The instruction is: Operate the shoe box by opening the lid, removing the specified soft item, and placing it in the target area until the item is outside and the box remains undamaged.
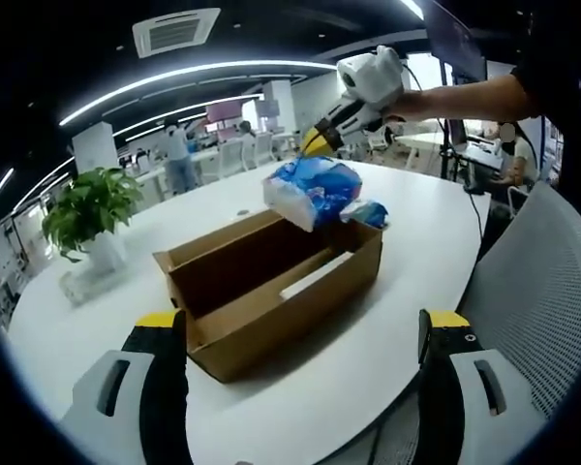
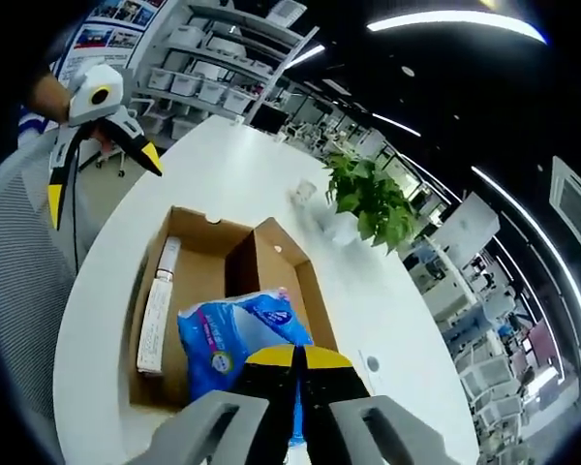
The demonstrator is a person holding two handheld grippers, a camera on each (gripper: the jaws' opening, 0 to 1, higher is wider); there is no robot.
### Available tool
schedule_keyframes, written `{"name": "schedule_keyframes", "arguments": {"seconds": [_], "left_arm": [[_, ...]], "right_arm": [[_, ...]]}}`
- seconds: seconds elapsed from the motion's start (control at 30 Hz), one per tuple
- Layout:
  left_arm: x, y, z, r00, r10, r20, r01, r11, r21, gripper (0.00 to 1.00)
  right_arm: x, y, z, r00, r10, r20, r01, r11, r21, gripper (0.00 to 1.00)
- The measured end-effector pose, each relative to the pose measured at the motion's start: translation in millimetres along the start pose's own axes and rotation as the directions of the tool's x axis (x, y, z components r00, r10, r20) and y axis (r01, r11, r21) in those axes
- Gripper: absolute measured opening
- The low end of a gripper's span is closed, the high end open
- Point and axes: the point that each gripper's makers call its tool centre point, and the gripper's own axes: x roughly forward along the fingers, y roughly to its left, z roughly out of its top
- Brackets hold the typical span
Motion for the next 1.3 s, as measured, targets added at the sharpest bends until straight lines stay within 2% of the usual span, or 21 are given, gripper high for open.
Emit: {"name": "schedule_keyframes", "arguments": {"seconds": [0.43,1.3], "left_arm": [[1,-1.4,-0.5,1.000,-0.007,-0.005,0.007,1.000,0.002,0.99],[1,-3.7,-0.6,1.000,-0.015,-0.008,0.015,1.000,-0.009,0.98]], "right_arm": [[-29,-13,-24.5,0.999,-0.048,-0.022,0.048,0.999,0.010,0.00],[-83,-33,-92.7,0.982,-0.151,-0.111,0.160,0.984,0.074,0.00]]}}
